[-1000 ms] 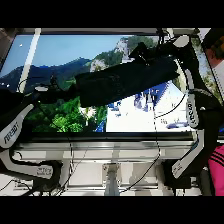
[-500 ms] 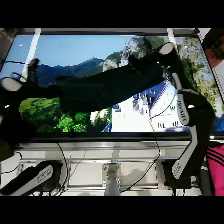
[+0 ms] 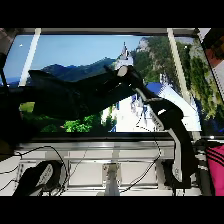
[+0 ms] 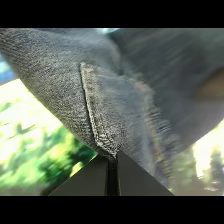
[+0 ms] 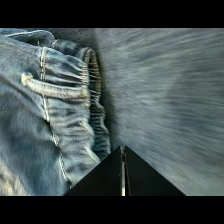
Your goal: Fold the clothes and pants, and hang the long-sleeved shirts on hangers.
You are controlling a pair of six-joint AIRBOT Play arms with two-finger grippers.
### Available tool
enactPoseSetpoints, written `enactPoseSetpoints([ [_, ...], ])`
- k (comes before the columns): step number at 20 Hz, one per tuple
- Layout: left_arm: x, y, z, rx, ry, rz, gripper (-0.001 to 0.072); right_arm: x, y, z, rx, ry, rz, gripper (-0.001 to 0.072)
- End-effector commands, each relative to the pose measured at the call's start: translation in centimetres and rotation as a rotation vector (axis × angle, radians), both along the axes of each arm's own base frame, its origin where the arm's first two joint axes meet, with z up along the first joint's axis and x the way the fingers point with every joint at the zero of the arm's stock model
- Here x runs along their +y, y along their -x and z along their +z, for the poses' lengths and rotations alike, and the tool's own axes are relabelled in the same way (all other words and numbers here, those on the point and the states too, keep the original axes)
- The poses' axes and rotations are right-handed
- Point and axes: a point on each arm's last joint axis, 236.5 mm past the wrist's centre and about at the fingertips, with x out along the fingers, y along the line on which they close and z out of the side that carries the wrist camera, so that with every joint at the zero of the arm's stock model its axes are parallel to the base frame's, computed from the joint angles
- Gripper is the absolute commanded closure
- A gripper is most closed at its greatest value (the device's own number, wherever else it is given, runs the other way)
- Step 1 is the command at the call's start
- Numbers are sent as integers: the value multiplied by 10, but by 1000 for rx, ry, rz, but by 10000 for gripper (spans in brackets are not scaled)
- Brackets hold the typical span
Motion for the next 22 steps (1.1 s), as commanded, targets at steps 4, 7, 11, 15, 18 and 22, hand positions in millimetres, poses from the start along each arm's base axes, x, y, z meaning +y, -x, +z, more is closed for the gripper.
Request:
enactPoseSetpoints([
  [4,-82,-38,10,-83,210,-124,691,-21,-26,-8,-53,114,-84,693],
  [7,-143,-58,6,-121,275,-181,691,-144,-90,24,-199,325,-179,692],
  [11,-245,-98,38,-241,451,-204,691,-287,-110,64,-195,436,-266,692],
  [15,-358,-151,72,-521,577,-130,657,-367,-122,76,-171,441,-415,545],
  [18,-428,-155,46,-565,601,-145,270,-406,-132,86,-146,353,-539,153],
  [22,-435,-163,35,-564,589,-149,273,-426,-148,109,-180,172,-623,153],
])
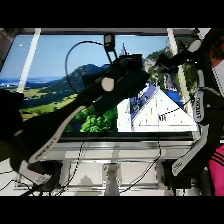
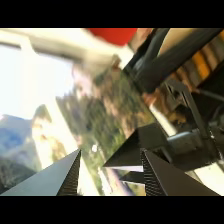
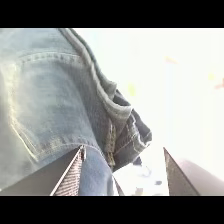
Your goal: Fold the clothes and pants, and hang the long-sleeved shirts on hangers.
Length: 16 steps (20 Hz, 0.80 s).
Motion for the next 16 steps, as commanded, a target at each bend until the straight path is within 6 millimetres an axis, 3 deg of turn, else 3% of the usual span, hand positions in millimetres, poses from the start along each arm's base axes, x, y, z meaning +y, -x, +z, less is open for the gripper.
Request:
enactPoseSetpoints([
  [1,-1,-15,5,-61,14,52,272,-20,-16,22,-100,-125,-45,153],
  [3,23,-25,27,-121,-50,56,274,-12,-20,26,-109,-211,-51,152],
  [5,47,-29,44,-158,-158,17,274,11,-22,36,-130,-332,-12,141],
  [7,77,-28,62,-126,-188,-17,275,34,-28,57,-213,-430,57,10],
  [8,90,-26,71,-117,-196,-27,276,44,-27,60,-244,-425,103,9],
  [10,117,-23,94,-129,-211,-19,276,57,-23,45,-221,-360,151,8],
  [13,156,-21,123,-184,-275,23,276,81,-5,5,-119,-259,246,8],
  [16,176,-10,134,-167,-295,10,279,117,25,-22,0,-275,354,8],
])
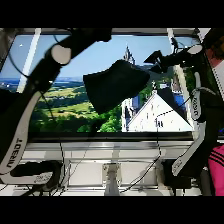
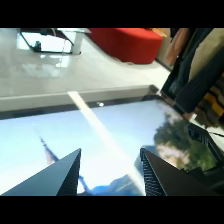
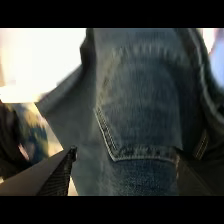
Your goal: Fold the clothes and pants, and hang the long-sleeved shirts on hangers.
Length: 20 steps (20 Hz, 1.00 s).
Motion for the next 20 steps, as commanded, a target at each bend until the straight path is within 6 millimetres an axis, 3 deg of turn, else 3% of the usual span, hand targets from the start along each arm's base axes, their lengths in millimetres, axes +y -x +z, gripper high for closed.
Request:
enactPoseSetpoints([
  [1,26,14,12,18,-56,-14,283,33,30,-32,74,66,153,8],
  [6,26,21,8,43,-74,-37,295,13,43,-87,119,353,225,8],
  [8,23,24,3,62,-86,-53,295,-14,38,-103,128,460,201,8],
  [15,18,31,-10,107,-116,-91,305,-54,28,-105,146,433,96,8],
  [17,18,32,-10,109,-117,-93,312,-44,32,-105,182,348,84,9],
  [20,18,32,-10,109,-117,-93,312,-7,47,-107,258,156,142,9],
])
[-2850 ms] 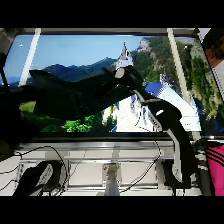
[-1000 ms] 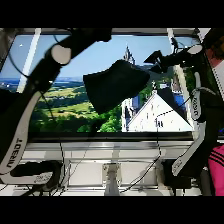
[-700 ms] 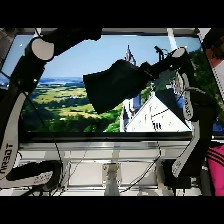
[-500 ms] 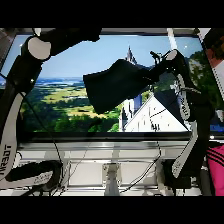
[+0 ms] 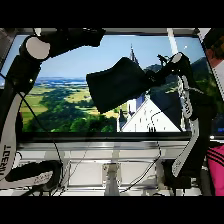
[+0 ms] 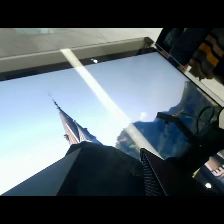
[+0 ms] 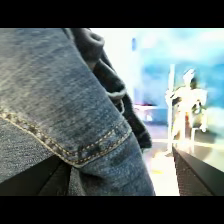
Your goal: Fold the clothes and pants, and hang the long-sleeved shirts on hangers.
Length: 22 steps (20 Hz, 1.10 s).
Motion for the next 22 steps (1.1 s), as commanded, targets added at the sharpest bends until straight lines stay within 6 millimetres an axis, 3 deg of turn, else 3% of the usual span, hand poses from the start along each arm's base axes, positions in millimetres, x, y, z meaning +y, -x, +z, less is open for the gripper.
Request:
enactPoseSetpoints([
  [1,0,1,-1,5,-3,-3,312,40,16,1,99,-211,18,9],
  [6,0,1,-2,7,-4,-4,312,72,15,10,94,-338,35,29],
  [7,0,1,-2,7,-4,-4,312,73,15,10,94,-337,37,63],
  [8,0,1,-2,7,-4,-4,312,73,16,10,94,-338,44,284],
  [9,0,1,-2,7,-4,-4,312,74,17,11,89,-340,58,596],
  [10,0,1,-2,7,-4,-5,312,74,20,12,88,-344,82,689],
  [13,0,2,-2,11,-8,-9,319,62,17,27,63,-362,83,694],
  [15,10,3,4,1,-14,6,457,19,7,39,16,-302,20,694],
  [16,20,4,10,-14,-32,20,459,-15,5,43,7,-255,-35,694],
  [17,32,7,17,-28,-47,34,549,-53,6,48,-1,-219,-90,694],
  [18,46,13,24,-39,-75,49,688,-89,11,54,-4,-203,-142,694],
  [22,95,53,62,-65,-117,94,687,-236,62,75,10,-156,-380,694],
])
